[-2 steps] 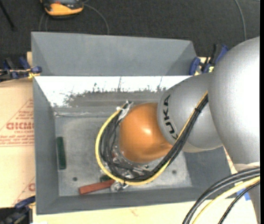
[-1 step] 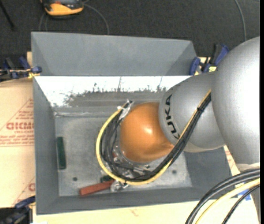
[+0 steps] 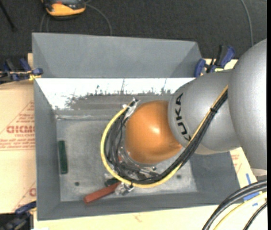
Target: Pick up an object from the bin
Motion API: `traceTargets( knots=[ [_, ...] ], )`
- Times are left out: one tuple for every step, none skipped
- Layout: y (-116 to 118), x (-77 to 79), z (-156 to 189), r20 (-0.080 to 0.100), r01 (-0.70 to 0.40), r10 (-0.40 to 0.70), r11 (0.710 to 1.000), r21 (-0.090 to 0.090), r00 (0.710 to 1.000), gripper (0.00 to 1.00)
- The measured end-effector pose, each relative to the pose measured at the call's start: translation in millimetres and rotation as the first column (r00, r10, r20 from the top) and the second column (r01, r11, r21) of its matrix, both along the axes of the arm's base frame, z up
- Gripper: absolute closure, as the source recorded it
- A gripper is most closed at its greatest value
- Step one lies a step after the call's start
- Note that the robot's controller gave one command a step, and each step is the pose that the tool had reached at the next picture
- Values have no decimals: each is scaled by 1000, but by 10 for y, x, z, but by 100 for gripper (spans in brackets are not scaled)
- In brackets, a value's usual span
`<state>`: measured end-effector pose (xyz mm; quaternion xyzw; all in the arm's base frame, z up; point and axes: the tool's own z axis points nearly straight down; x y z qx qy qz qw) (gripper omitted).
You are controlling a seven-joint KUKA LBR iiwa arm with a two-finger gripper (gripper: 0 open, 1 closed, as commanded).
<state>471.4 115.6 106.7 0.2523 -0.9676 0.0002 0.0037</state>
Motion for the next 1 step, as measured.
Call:
traceTargets(
  knots=[
    [5,9,233,4,-1,1,1000,1,1000,100]
  ],
)
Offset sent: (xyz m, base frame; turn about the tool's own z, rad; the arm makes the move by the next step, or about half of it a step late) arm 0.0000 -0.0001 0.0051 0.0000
